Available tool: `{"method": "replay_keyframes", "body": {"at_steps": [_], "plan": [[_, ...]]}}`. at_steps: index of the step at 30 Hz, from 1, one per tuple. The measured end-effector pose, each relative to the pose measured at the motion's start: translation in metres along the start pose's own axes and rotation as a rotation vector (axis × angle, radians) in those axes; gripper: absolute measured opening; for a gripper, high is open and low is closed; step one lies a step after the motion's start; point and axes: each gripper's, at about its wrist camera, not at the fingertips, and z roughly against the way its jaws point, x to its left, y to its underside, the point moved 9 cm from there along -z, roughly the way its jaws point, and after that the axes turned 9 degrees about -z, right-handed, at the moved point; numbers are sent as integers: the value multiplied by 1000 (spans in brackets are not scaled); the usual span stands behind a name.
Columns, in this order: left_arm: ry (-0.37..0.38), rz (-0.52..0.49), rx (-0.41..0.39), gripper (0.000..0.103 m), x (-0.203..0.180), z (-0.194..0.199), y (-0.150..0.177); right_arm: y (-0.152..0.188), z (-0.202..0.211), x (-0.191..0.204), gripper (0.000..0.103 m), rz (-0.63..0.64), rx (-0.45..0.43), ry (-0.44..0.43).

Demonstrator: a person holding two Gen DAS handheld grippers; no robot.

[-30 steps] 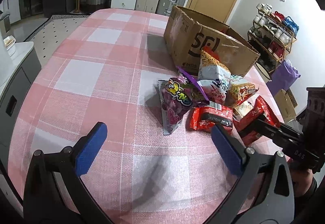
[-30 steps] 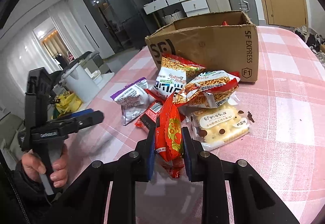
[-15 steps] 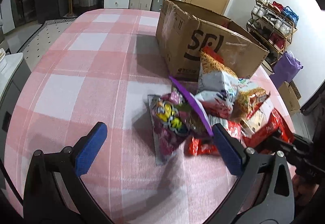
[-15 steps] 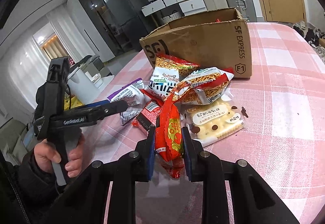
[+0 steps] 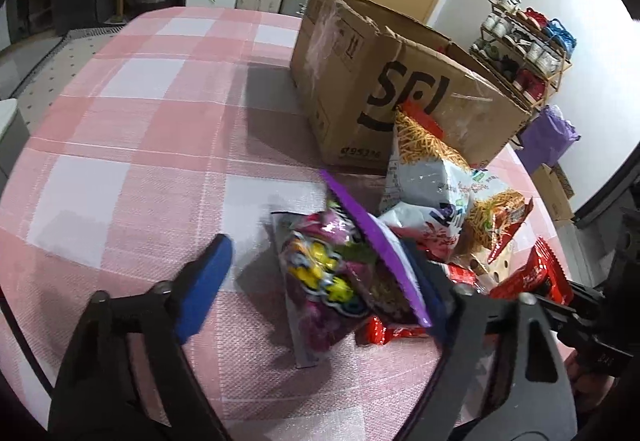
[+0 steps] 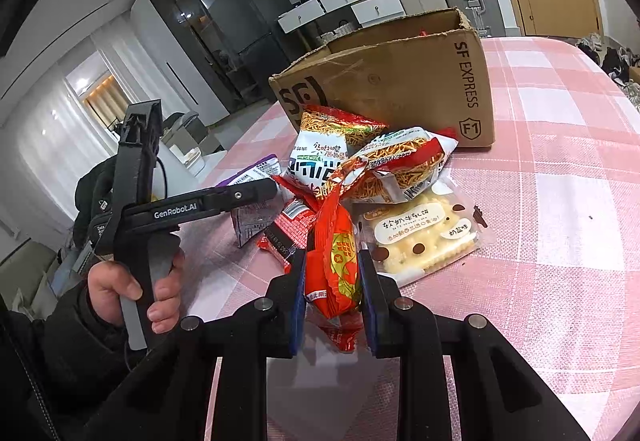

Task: Organize snacks
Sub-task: 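Grasp the orange snack bag with the right gripper while the left gripper grasps the purple candy bag, then lift both held bags and carry them over the cardboard box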

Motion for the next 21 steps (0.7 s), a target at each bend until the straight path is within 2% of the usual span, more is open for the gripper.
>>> {"method": "replay_keyframes", "body": {"at_steps": [1,4,5,6,21], "plan": [[13,-1,2,57,-1,-2,0,0,0,0,23,0,-1,1],[25,-23,5,49,-4,-5,0,-1,0,0,23,1,-2,4],[45,-30,11,39,-6,-6,0,-1,0,0,23,1,-2,5],[58,-30,6,35,-6,-5,0,-1,1,0,23,1,-3,6],[-10,-66,-58,34,-5,36,2,-6,17,19,23,29,-44,10]]}}
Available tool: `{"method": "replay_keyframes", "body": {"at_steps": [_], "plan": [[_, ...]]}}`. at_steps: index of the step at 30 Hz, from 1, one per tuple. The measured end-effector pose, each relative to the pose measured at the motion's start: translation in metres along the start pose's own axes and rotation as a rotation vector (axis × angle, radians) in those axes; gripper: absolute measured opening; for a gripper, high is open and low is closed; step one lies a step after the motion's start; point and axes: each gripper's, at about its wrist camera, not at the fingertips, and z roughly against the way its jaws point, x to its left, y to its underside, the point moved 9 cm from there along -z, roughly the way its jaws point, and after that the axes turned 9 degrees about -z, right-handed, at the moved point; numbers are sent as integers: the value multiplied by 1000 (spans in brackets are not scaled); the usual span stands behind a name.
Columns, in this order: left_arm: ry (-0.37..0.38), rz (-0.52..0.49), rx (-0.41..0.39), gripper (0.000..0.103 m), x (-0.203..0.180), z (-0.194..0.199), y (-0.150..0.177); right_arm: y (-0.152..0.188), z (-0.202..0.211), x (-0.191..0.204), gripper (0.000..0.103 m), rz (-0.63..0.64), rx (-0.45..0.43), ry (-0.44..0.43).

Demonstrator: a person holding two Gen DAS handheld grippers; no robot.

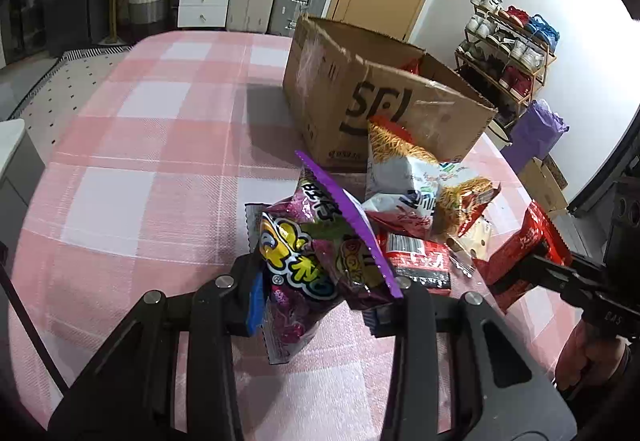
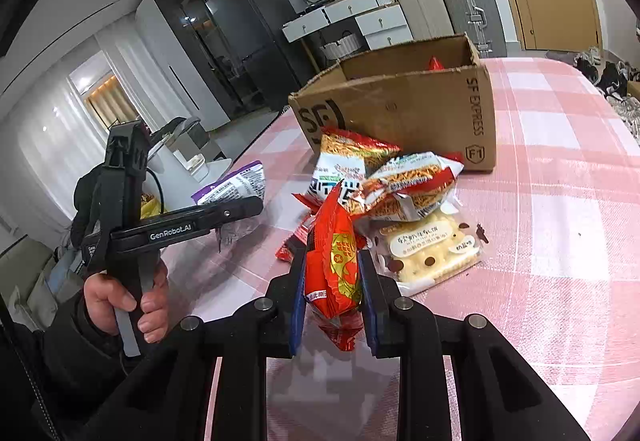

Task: Organize snacks
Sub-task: 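Lift both held bags and carry them over the cardboard box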

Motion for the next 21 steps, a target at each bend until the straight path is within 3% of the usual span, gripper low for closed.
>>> {"method": "replay_keyframes", "body": {"at_steps": [15,21], "plan": [[2,-81,-93,34,-29,71,-27,-35,39,32,23,71,-91,-15],[43,-94,-110,34,-45,93,-43,-49,55,48,23,110,-117,-16]]}}
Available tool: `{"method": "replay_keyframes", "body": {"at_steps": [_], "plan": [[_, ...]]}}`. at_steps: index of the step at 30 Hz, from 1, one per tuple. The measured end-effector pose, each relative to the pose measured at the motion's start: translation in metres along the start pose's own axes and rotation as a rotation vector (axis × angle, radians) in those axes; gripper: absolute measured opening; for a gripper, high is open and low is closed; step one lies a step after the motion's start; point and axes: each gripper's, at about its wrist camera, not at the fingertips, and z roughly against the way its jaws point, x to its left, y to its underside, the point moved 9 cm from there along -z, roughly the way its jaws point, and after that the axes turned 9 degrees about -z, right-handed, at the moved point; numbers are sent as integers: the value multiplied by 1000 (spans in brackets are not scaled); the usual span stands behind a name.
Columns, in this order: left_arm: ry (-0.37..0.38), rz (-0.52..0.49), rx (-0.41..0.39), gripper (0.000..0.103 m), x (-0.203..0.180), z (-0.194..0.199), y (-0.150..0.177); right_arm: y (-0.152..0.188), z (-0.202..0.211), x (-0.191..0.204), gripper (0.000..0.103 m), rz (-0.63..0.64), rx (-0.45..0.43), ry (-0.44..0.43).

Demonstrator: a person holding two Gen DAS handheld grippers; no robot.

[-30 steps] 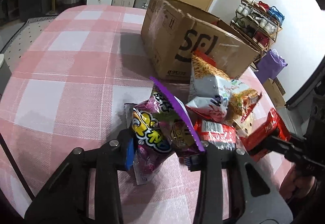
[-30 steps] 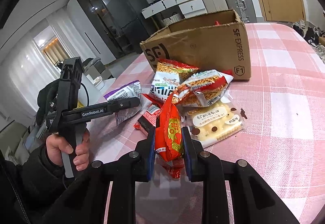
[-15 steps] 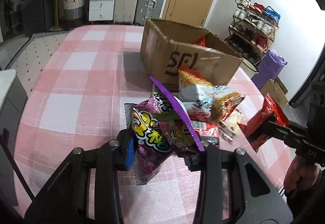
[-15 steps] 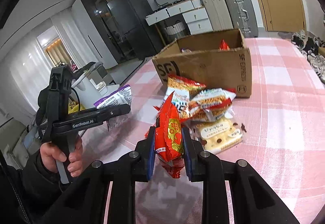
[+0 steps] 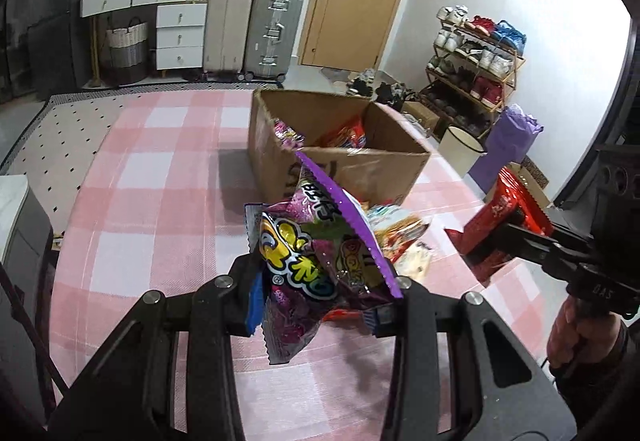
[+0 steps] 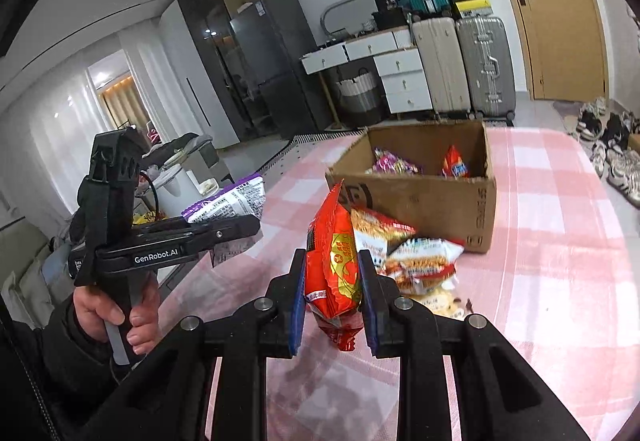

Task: Organize snacks
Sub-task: 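Lift both held bags and carry them over the cardboard box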

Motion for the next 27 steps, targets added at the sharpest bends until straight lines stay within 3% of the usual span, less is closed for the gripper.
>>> {"method": "replay_keyframes", "body": {"at_steps": [16,27], "plan": [[45,-34,-38,35,-29,46,-69,-78,34,41,23,111,-114,-25],[95,-57,-42,35,-55,43,-135,-132,30,50,23,145,-124,-28]]}}
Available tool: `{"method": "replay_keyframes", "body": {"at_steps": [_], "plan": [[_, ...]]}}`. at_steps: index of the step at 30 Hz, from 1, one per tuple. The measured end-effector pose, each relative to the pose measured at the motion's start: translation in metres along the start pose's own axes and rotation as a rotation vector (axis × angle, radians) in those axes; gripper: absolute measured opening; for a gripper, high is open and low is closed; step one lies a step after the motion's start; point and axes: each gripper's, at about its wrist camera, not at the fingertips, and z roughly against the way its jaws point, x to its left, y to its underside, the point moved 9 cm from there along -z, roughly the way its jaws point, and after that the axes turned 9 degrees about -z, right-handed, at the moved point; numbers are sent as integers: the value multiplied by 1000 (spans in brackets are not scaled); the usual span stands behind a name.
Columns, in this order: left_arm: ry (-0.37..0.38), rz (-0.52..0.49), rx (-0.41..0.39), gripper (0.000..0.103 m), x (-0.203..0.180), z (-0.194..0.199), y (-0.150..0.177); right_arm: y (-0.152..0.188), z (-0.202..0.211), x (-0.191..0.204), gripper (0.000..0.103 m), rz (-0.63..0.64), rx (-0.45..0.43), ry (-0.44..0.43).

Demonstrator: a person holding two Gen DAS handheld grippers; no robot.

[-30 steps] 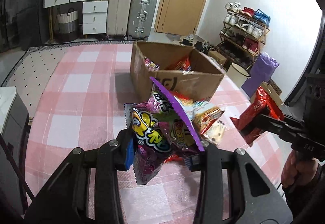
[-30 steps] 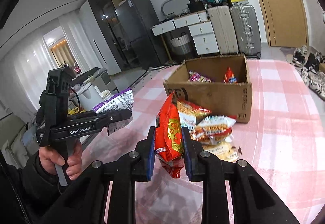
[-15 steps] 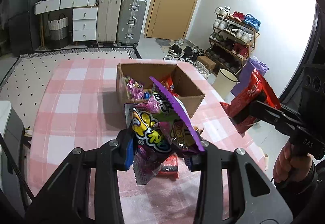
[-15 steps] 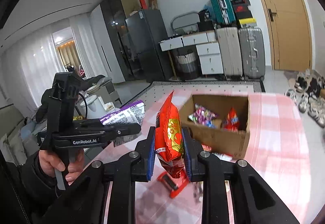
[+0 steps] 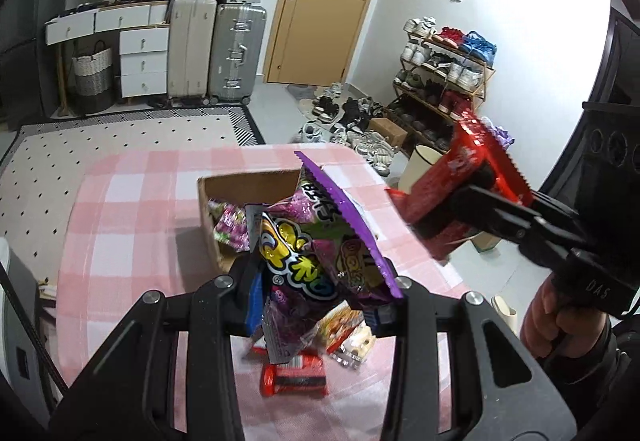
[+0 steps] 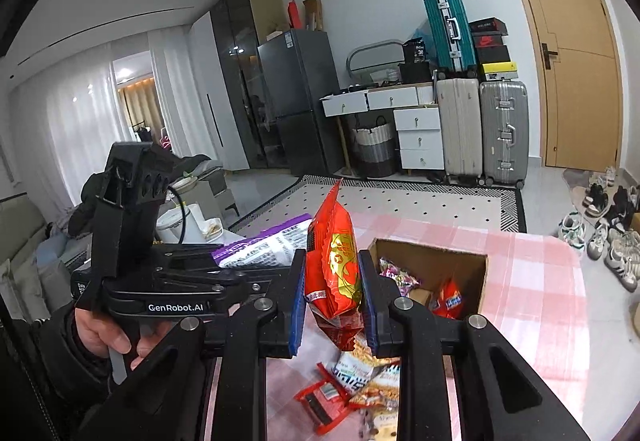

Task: Organize snacks
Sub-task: 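Lift both held bags and carry them over the cardboard box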

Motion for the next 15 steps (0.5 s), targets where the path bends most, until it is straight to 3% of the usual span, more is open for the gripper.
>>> {"method": "replay_keyframes", "body": {"at_steps": [15], "plan": [[31,34,43,35,18,-59,-77,-57,-39,-29,24,-29,-3,29]]}}
